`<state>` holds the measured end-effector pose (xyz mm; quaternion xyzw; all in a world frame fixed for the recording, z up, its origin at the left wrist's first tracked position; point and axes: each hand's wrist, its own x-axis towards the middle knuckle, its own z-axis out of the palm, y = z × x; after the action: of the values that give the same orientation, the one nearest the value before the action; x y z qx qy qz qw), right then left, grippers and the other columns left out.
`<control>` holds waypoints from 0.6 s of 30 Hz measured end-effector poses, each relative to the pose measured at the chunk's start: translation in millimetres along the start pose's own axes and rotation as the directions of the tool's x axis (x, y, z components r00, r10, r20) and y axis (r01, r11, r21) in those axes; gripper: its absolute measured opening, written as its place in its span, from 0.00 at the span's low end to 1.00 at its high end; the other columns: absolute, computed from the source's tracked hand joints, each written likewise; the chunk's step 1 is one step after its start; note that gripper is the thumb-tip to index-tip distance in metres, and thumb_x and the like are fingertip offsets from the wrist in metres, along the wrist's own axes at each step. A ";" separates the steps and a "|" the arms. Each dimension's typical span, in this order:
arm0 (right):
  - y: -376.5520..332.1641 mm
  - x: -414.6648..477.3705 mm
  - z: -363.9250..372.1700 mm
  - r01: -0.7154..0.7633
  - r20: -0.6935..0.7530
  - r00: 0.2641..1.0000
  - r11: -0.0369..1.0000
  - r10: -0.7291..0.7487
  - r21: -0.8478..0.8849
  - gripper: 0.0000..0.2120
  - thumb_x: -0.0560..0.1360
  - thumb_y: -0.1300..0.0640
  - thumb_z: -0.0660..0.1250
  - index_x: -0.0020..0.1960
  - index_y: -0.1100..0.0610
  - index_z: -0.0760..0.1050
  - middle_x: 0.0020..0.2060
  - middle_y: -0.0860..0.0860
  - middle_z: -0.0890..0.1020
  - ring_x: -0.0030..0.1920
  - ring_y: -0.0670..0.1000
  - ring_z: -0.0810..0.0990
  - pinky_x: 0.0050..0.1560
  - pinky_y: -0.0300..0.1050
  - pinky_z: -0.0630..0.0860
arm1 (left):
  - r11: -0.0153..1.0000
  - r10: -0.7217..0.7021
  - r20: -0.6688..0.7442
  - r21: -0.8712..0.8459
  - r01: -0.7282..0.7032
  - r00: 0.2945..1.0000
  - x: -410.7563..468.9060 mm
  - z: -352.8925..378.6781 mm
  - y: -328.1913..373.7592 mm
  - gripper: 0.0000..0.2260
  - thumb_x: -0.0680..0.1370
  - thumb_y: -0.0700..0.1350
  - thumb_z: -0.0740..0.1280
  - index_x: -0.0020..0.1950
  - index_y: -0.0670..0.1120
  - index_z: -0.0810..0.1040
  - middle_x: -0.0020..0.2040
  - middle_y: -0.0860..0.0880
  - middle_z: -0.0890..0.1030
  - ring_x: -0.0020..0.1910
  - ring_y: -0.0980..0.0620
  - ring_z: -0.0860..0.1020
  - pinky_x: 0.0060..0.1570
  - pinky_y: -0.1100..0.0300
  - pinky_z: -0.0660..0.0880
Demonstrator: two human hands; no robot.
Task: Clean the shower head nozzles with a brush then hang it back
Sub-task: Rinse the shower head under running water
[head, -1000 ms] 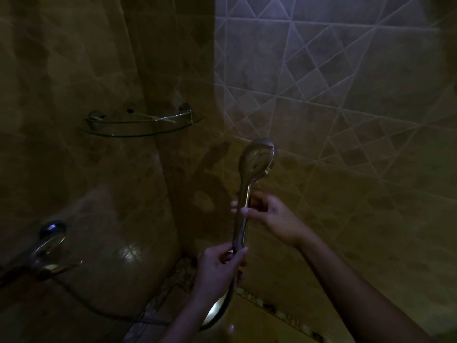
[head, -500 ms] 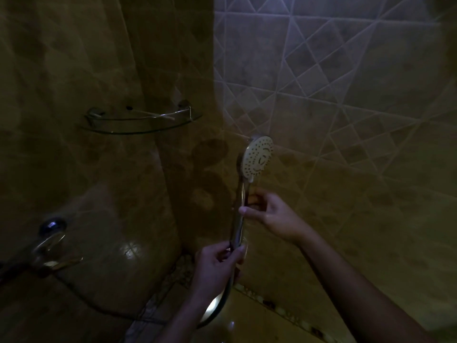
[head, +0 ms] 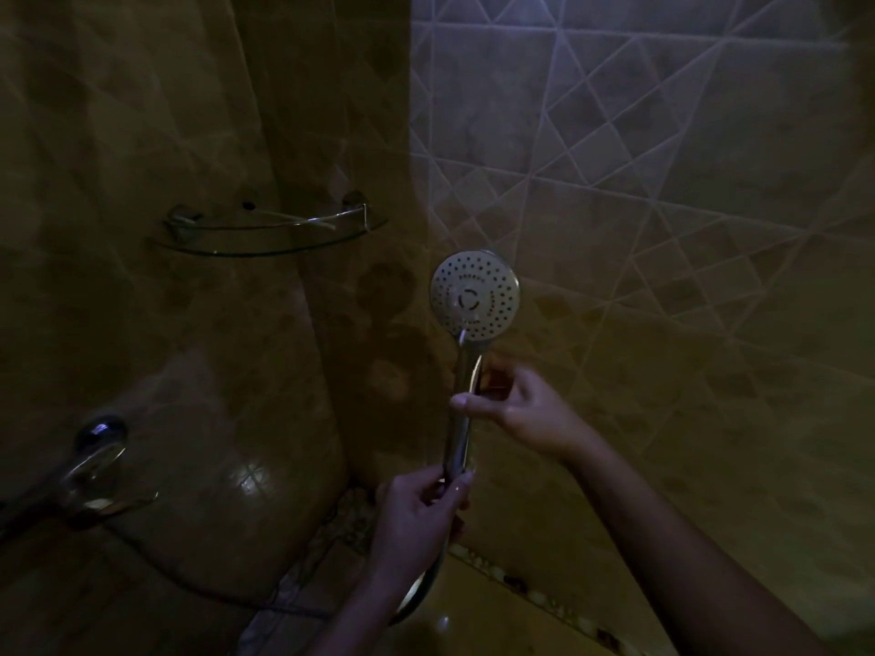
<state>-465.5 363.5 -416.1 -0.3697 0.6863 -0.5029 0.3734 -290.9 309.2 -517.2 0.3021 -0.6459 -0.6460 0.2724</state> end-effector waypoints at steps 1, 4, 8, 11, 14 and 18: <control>-0.6 0.2 3.5 0.015 -0.026 1.000 0.999 -0.016 -0.040 0.23 0.69 0.48 0.78 0.61 0.50 0.76 0.51 0.49 0.84 0.50 0.43 0.84 0.51 0.41 0.82 | 1.000 0.005 -0.009 0.005 -0.005 1.000 -0.4 1.3 -1.0 0.04 0.77 0.45 0.74 0.45 0.51 0.88 0.32 0.49 0.82 0.33 0.51 0.81 0.34 0.48 0.84; 0.7 0.7 6.7 0.070 -0.008 0.997 0.995 -0.071 -0.074 0.21 0.70 0.46 0.77 0.59 0.50 0.77 0.50 0.48 0.85 0.51 0.45 0.84 0.52 0.44 0.81 | 0.999 0.028 0.002 0.018 -0.029 1.000 -3.2 2.1 -0.2 0.04 0.77 0.48 0.74 0.44 0.50 0.87 0.32 0.47 0.83 0.32 0.50 0.82 0.33 0.49 0.83; 2.0 -0.9 -1.4 0.047 0.209 0.975 0.990 -0.074 0.132 0.18 0.73 0.47 0.72 0.60 0.52 0.77 0.53 0.47 0.87 0.57 0.46 0.84 0.61 0.50 0.78 | 0.999 -0.013 0.094 -0.037 0.016 0.996 -3.6 -2.5 4.2 0.14 0.72 0.57 0.74 0.41 0.46 0.85 0.32 0.46 0.83 0.29 0.46 0.82 0.33 0.49 0.80; 6.8 2.0 7.5 0.106 0.134 0.983 0.981 -0.129 0.164 0.16 0.75 0.52 0.71 0.59 0.58 0.78 0.53 0.52 0.87 0.56 0.51 0.85 0.60 0.54 0.79 | 0.994 0.065 0.025 0.090 -0.067 0.998 -1.2 -1.9 2.9 0.14 0.72 0.59 0.72 0.41 0.48 0.85 0.30 0.49 0.83 0.29 0.51 0.82 0.34 0.47 0.82; 14.4 7.3 24.3 0.211 -0.043 0.977 0.966 -0.207 0.148 0.06 0.77 0.54 0.71 0.52 0.53 0.80 0.47 0.51 0.87 0.49 0.51 0.87 0.48 0.43 0.83 | 0.825 0.310 -0.060 0.514 -0.237 0.949 2.6 -0.4 4.1 0.11 0.73 0.59 0.68 0.42 0.52 0.83 0.26 0.55 0.81 0.27 0.60 0.79 0.30 0.57 0.78; 13.2 14.4 16.9 0.111 0.056 0.987 0.885 -0.152 0.451 0.06 0.72 0.52 0.75 0.45 0.53 0.82 0.38 0.52 0.85 0.42 0.54 0.86 0.46 0.46 0.82 | 0.854 0.313 0.001 0.437 -0.282 0.950 -0.1 2.3 15.5 0.12 0.73 0.57 0.71 0.38 0.49 0.82 0.25 0.55 0.78 0.25 0.62 0.75 0.28 0.61 0.74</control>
<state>-458.8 346.8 -434.5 -0.3420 0.5084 -0.6540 0.4436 -293.1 310.5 -501.8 0.2740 -0.8017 -0.4260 0.3176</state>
